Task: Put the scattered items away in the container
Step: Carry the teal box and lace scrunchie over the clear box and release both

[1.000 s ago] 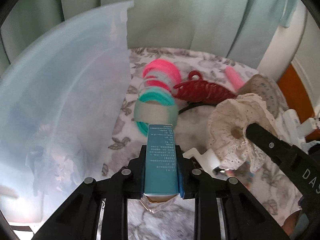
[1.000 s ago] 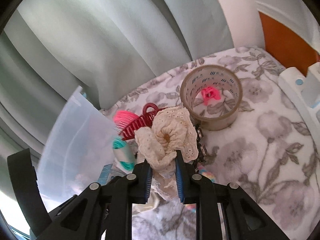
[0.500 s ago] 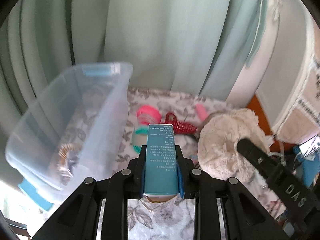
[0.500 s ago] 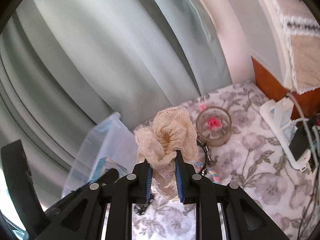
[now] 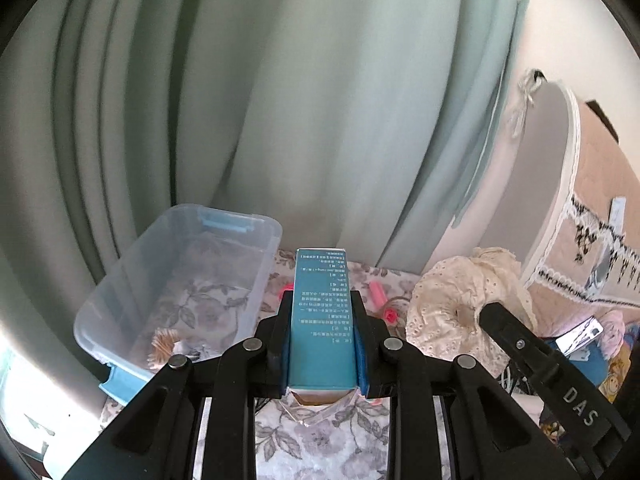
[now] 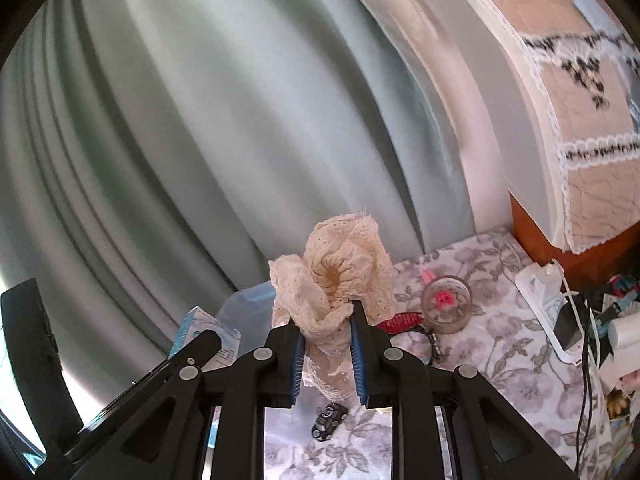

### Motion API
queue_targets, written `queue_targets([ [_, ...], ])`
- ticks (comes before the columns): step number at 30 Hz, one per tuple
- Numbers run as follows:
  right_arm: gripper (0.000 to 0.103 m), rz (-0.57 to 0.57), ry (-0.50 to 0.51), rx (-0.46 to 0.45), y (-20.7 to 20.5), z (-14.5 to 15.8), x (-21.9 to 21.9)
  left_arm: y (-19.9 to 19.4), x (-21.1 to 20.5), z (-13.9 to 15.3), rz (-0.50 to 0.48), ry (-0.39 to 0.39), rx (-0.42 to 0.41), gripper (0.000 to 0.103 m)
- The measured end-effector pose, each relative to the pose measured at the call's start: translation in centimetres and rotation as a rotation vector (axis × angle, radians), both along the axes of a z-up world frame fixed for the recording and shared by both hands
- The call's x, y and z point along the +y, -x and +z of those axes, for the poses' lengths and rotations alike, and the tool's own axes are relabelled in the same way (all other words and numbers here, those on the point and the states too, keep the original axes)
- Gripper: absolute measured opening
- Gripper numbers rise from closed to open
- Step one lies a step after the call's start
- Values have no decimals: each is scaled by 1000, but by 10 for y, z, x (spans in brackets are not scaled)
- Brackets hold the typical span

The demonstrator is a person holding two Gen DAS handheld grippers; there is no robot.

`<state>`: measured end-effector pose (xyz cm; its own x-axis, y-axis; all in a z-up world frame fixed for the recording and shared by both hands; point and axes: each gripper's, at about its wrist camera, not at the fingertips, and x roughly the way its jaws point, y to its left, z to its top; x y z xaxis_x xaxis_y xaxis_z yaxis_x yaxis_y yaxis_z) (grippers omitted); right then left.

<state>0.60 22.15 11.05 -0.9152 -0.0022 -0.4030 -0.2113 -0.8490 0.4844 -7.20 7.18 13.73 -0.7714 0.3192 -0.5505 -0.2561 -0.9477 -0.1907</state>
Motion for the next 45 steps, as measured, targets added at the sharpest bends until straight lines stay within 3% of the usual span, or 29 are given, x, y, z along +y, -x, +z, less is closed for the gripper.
queue_targets([
  [10, 22, 84, -68, 0, -2, 10, -46, -15, -37, 3, 56, -55, 8, 25],
  [22, 22, 191, -133, -34, 30, 11, -102, 1, -92, -10, 137, -133, -26, 25],
  [37, 22, 292, -166, -154, 85, -24, -148, 45, -162, -60, 281, -214, -150, 26],
  [45, 22, 322, -172, -217, 110, -46, -159, 63, -171, -82, 296, -234, -181, 26],
])
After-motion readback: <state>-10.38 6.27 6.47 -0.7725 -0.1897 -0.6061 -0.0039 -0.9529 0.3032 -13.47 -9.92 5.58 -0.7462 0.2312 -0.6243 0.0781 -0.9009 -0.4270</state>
